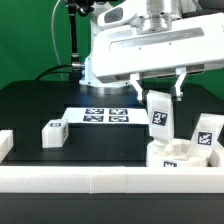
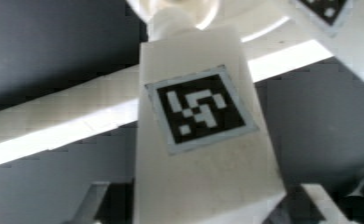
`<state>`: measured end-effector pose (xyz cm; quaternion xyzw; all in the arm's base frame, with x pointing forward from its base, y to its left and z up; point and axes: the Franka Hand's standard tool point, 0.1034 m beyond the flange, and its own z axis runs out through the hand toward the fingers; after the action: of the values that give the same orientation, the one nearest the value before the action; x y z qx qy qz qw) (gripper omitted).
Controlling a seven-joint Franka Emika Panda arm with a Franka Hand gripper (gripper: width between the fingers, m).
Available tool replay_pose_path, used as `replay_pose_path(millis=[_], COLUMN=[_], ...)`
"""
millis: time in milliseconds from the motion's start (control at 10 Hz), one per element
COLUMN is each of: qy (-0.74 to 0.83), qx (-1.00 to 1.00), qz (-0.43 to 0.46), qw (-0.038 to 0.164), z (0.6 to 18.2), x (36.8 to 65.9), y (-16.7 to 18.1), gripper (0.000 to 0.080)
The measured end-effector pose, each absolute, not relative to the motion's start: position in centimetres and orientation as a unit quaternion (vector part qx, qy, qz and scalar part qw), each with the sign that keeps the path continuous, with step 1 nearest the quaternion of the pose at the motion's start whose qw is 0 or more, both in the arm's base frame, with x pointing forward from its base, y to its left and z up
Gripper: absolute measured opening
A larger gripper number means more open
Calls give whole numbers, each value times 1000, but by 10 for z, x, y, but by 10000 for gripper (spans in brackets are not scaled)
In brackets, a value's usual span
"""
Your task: Assemble stool
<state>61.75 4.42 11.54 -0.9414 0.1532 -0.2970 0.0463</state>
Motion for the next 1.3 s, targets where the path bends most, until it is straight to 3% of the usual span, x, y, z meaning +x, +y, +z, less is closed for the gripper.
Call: replay_pose_path(millis=[1300], qy=[138], qx=[-947], qz=[-287], qw=[42], z=[100], x=[612], y=[51], gripper=[324])
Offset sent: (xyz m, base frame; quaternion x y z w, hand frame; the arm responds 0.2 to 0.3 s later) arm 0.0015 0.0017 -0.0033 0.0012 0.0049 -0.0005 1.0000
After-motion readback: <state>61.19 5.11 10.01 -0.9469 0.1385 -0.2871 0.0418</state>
